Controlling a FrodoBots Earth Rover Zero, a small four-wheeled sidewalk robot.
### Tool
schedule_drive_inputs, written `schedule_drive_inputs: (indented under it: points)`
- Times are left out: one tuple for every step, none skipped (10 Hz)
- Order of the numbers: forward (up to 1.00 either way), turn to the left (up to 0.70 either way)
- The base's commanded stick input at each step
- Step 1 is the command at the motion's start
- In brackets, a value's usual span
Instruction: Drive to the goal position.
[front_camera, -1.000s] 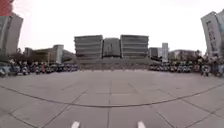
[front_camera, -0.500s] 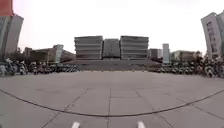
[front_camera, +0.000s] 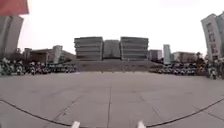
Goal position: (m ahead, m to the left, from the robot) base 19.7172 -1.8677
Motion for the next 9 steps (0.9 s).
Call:
schedule_drive_inputs:
  points:
    - [0.60,0.00]
    - [0.60,0.00]
    - [0.60,0.00]
    - [0.60,0.00]
    - [0.60,0.00]
    - [0.60,0.00]
    - [0.60,0.00]
    - [0.60,0.00]
    - [0.60,0.00]
